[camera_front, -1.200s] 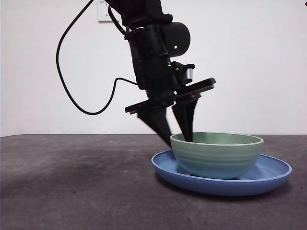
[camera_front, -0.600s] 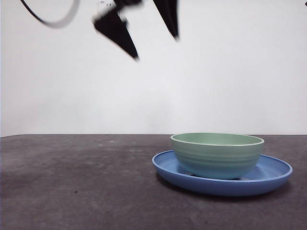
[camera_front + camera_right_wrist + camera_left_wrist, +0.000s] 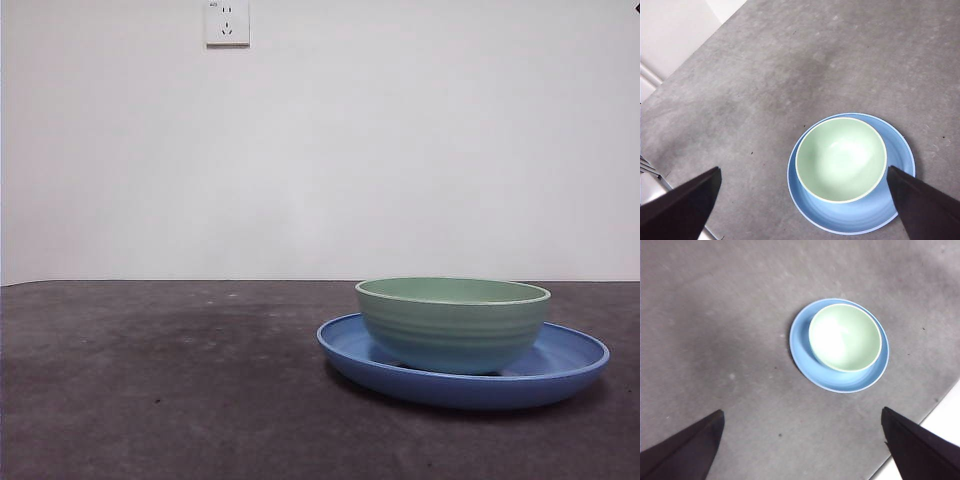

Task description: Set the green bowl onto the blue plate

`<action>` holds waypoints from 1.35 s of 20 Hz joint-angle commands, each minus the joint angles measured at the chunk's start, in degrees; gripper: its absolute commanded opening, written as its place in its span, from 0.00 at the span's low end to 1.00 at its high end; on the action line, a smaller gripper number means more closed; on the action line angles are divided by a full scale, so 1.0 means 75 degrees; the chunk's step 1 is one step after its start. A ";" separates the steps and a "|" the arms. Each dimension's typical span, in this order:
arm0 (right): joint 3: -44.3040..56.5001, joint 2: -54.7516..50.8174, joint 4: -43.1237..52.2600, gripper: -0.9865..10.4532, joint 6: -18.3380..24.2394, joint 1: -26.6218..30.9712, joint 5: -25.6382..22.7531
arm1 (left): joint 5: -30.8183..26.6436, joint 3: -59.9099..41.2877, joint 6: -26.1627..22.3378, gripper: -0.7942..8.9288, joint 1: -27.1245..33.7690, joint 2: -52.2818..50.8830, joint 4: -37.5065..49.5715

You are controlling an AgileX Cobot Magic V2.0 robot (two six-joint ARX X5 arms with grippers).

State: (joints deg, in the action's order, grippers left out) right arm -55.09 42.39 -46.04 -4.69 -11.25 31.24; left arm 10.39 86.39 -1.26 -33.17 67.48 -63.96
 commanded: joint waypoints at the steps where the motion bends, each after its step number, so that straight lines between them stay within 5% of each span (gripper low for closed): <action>1: -0.0152 0.0029 0.0070 0.65 0.0026 -0.0035 -0.0017 | -0.0006 -0.1119 -0.0207 0.60 -0.0006 -0.1148 0.0516; 9: -0.0152 0.0032 0.0067 0.65 0.0029 -0.0035 -0.0023 | 0.0393 -0.4494 0.0478 0.60 -0.0009 -0.5015 0.1848; 16: -0.0152 0.0035 -0.0041 0.65 -0.0134 -0.0035 -0.0131 | 0.0396 -0.4578 0.0510 0.60 -0.0009 -0.5301 0.1920; 20: -0.0152 0.0458 -0.0554 0.65 -0.1035 0.0026 -0.0787 | 0.0396 -0.4578 0.0510 0.60 -0.0009 -0.5301 0.2060; 27: -0.0152 0.2795 -0.0609 0.57 -0.0478 0.0968 -0.0772 | 0.0396 -0.4578 0.0513 0.60 -0.0009 -0.5304 0.2113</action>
State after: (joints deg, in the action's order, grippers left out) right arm -55.35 62.83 -50.72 -9.63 -3.86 25.47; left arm 13.30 51.64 2.46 -33.01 27.53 -48.58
